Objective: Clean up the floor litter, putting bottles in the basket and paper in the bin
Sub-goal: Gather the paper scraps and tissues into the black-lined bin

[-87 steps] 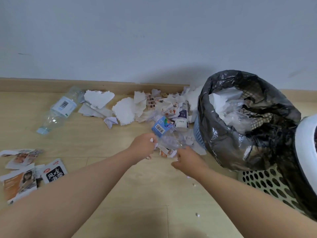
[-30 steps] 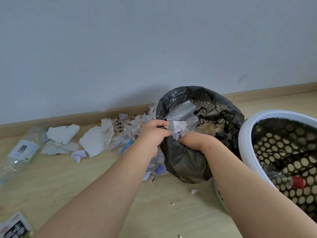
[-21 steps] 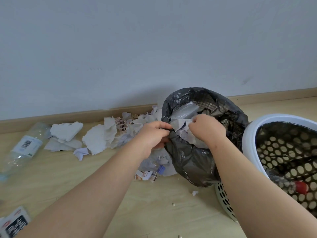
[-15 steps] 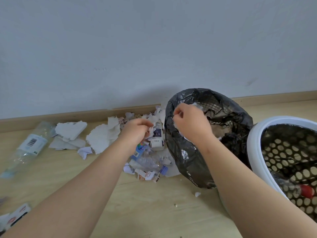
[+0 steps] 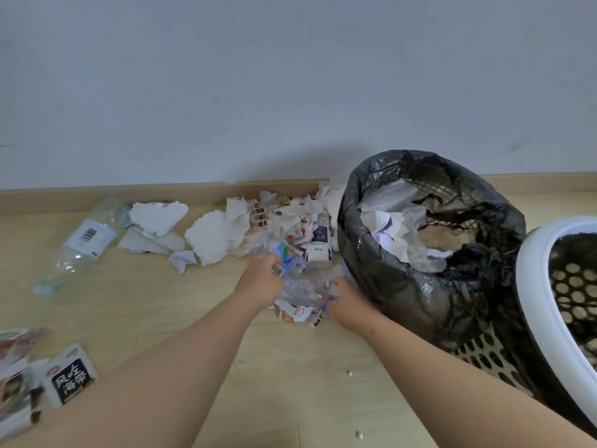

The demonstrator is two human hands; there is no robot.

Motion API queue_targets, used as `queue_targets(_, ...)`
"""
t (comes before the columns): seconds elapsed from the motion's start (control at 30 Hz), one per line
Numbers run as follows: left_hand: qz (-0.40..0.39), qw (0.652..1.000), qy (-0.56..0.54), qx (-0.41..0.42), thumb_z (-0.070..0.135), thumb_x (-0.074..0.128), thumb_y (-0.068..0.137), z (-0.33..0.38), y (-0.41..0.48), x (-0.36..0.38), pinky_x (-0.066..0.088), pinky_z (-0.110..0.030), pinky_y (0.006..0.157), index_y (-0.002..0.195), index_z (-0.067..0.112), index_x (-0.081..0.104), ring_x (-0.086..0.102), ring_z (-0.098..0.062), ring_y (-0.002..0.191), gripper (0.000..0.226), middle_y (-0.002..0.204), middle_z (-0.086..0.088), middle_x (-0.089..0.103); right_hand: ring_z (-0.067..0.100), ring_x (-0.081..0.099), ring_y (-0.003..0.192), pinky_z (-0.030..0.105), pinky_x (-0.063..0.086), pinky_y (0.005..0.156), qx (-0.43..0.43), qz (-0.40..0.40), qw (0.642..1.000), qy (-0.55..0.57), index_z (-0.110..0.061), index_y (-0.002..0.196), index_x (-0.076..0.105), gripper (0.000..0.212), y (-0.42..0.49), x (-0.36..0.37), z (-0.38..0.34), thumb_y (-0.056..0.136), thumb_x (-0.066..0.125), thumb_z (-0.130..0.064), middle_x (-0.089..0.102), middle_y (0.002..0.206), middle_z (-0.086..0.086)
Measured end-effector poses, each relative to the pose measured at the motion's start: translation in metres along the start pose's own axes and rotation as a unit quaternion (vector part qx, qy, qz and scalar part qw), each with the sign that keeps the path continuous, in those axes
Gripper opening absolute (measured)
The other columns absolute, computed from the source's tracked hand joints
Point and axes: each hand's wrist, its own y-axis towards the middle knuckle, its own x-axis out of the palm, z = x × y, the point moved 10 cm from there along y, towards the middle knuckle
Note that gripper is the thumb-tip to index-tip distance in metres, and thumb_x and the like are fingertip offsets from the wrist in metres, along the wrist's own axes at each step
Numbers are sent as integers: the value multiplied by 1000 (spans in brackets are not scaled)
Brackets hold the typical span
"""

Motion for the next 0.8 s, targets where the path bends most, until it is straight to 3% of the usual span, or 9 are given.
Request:
queue_targets(0.07,-73,997,-38,3,9,50,92,1,-5,19,45,-28,73,142,19,37,49,-21,98,52,140,-10,37,23,46,120,20,35,81,50,6,998,38,-13,140,33,51,7,7,22,93,51,-19,44,131,2)
queue_targets(0.13,-124,989,-80,-3,9,50,94,4,-12,33,42,-24,78,147,20,27,43,-18,113,59,148,-7,24,23,45,118,22,37,80,92,-2,991,98,-12,145,26,60,14,20,36,92,53,-17,41,139,9)
queue_targets(0.2,-137,986,-97,-3,6,48,94,5,-14,38,41,-23,82,148,20,23,39,-21,122,61,149,-8,22,20,44,100,20,35,64,130,-19,980,149,-11,141,31,55,17,32,41,91,53,-12,46,121,7)
queue_targets(0.27,-146,981,-126,-12,3,46,94,4,-17,45,43,-19,74,148,21,24,43,-20,114,60,141,-8,33,18,44,87,20,32,57,152,-38,971,181,-15,136,37,50,17,42,42,90,54,-11,47,107,6)
queue_targets(0.43,-109,960,-241,-89,10,42,96,-16,-14,51,43,-33,92,145,25,29,47,-23,123,53,143,-3,39,16,46,80,28,39,71,208,-113,926,293,-22,112,51,22,6,73,30,93,52,-32,57,106,1)
queue_targets(0.57,-57,934,-334,-115,8,39,97,-16,-5,35,43,-35,85,130,22,48,54,-19,109,37,120,1,53,18,48,78,32,39,79,189,-57,912,360,-17,93,51,10,10,56,15,93,54,-27,52,80,0)
queue_targets(0.67,-40,919,-374,-118,6,36,98,-4,-11,23,43,-33,85,119,24,51,58,-18,99,32,113,1,55,17,51,73,28,41,67,146,20,910,388,-15,81,47,16,8,35,-4,91,55,-24,50,76,2)
queue_targets(0.8,-33,928,-359,-96,2,37,96,14,-20,-3,46,-29,75,118,20,56,63,-19,95,34,108,0,60,14,54,61,27,43,58,110,75,901,414,-9,78,50,17,-7,12,-32,89,55,-21,52,73,3)
